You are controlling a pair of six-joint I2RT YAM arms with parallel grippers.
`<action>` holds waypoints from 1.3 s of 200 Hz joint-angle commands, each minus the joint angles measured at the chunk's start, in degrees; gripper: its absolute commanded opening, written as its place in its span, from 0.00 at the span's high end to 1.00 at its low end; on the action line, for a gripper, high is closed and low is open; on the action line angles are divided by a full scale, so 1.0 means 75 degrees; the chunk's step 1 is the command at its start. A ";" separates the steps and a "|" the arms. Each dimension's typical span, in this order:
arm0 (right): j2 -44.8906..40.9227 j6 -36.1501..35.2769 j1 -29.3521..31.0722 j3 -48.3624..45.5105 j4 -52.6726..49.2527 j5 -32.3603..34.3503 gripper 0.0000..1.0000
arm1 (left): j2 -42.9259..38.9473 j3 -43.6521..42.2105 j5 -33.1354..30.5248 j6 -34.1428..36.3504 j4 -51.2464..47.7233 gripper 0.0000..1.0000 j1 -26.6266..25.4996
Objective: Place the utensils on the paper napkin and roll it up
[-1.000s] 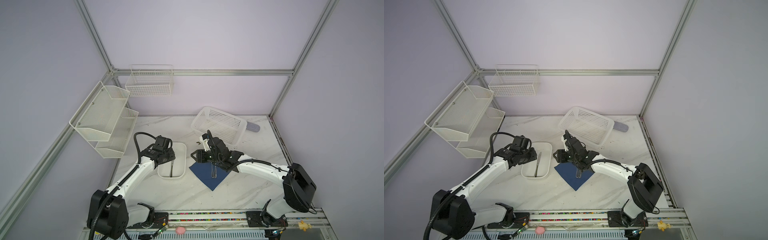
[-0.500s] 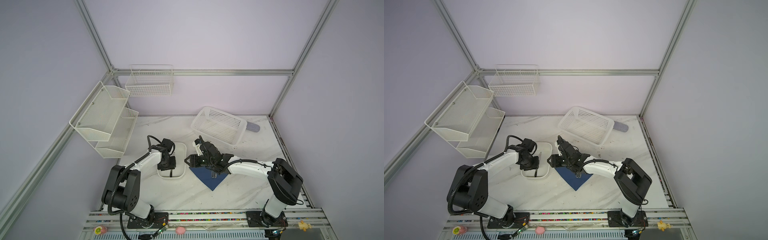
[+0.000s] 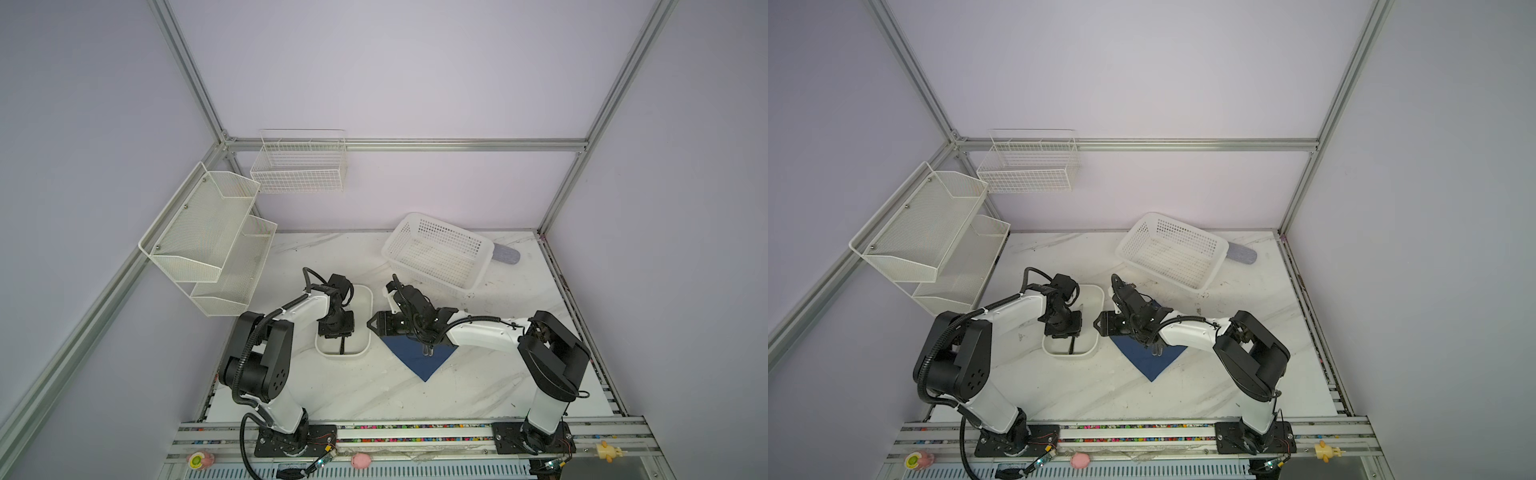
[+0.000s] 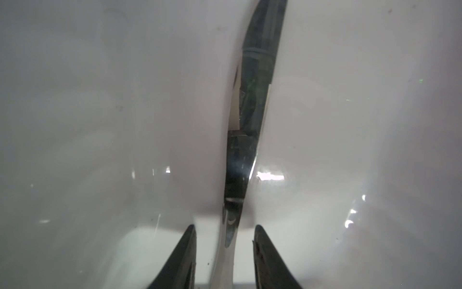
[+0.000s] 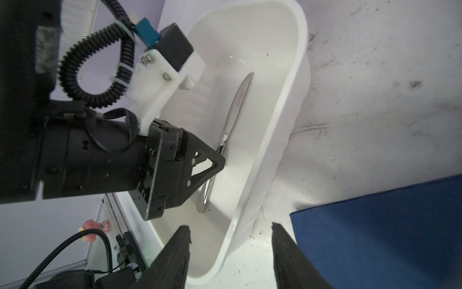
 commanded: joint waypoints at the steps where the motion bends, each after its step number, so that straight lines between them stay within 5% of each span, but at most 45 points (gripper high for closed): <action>1: 0.0058 0.0048 0.0037 0.0123 -0.0026 0.0084 0.45 | 0.0232 0.0852 -0.0137 0.0165 -0.0311 0.64 0.0052; 186: -0.0058 -0.0095 0.0031 -0.0044 0.0004 0.0190 0.45 | 0.1266 0.1001 0.0254 0.0400 -0.0915 0.85 0.0003; 260: -0.0513 -0.0095 0.0033 -0.0251 -0.0014 0.0857 0.45 | 0.0218 0.0635 -0.0076 -0.0026 0.0294 0.88 -0.0045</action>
